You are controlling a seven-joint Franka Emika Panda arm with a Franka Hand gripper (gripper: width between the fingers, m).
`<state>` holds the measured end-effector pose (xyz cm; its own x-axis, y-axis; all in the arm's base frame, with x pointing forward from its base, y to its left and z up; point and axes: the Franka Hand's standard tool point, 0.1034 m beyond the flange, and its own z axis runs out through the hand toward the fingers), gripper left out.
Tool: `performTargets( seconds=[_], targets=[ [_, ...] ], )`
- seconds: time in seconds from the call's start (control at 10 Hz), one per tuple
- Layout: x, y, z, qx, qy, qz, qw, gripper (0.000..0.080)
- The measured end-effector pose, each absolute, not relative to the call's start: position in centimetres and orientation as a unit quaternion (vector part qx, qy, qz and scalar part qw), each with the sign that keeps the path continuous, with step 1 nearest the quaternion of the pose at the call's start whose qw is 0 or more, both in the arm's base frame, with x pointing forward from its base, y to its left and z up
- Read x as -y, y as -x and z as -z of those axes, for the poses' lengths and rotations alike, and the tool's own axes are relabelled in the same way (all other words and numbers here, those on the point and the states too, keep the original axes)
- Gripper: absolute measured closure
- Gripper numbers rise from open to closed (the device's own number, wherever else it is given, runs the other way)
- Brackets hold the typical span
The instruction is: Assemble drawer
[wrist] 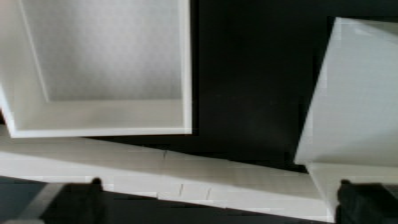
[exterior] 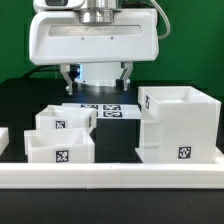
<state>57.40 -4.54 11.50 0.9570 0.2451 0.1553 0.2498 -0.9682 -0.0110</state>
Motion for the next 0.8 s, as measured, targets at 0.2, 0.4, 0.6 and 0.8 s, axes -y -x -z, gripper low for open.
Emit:
performTargets(
  seconds=[0.2,0.4,0.6,0.8],
  targets=[
    [6.2,-56.7,-9.3,0.125,0.990,0.061,0.014,0.0151],
    [6.4,-56.0,-7.8,0.126,0.991,0.047,0.016,0.0151],
    [6.8,-55.8,-6.3,0.126,0.991,0.042,0.014,0.0151],
    [7.5,-55.4,-5.0,0.129,0.991,0.039,0.011,0.0151]
  ],
)
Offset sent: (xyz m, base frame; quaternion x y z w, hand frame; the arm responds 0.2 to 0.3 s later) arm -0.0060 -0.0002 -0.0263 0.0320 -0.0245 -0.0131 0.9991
